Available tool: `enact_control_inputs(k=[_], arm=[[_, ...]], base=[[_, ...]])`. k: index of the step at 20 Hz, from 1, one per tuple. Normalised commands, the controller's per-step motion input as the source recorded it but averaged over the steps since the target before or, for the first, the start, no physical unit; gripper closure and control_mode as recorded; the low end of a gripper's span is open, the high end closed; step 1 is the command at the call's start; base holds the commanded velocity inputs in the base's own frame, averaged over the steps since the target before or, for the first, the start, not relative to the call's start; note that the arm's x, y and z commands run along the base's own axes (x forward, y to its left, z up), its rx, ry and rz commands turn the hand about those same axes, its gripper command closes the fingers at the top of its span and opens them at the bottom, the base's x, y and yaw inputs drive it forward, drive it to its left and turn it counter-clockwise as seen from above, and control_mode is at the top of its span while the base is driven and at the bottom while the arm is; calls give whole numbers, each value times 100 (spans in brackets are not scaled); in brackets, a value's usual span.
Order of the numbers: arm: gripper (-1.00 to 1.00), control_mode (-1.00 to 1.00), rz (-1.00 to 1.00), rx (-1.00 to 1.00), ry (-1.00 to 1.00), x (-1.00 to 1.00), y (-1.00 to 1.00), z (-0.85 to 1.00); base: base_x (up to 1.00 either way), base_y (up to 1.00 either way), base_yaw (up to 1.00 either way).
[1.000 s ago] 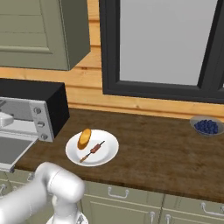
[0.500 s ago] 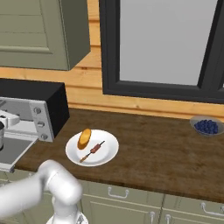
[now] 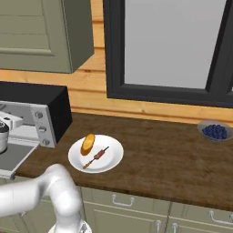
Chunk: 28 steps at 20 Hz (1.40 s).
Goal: Pick up the kebab skewer and baguette bread, and place them inside the toaster oven. Close the toaster oven door and start by setting the timer.
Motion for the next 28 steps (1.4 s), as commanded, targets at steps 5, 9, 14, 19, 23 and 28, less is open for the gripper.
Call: enact_control_inputs(k=[5, 9, 14, 19, 23, 28], arm=[[-100, -100, 0, -4, 5, 21, 22, -41], [-100, -100, 0, -4, 5, -7, 9, -39], [-100, -100, 0, -6, 11, -85, 3, -90], [-100, -100, 0, -5, 26, -98, 0, -95], [-100, -100, 0, -1, 44, -100, 0, -100], [-100, -100, 0, -1, 56, -100, 0, -87]], base=[[0, 0, 0], [0, 0, 0], [0, 0, 0], [0, 0, 0], [0, 0, 0], [0, 0, 0]])
